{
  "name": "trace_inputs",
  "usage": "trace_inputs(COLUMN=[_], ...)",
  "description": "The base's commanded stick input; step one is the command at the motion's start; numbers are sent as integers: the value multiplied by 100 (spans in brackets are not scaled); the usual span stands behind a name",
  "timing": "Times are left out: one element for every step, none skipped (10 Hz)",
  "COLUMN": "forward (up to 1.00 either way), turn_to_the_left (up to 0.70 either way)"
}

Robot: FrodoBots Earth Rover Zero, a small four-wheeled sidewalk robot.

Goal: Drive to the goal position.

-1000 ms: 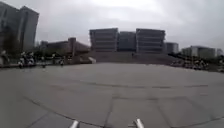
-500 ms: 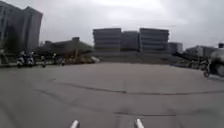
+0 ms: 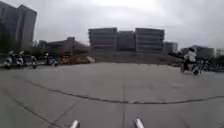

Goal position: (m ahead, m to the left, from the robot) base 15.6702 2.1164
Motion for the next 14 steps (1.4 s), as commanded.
trace_inputs(forward=[100,100,100,100,100,100,100,100,100,100,100,100,100,100], turn_to_the_left=[-34,-34,-34,-34,-34,-34,-34,-24,-13,-2,6,6,6,6])
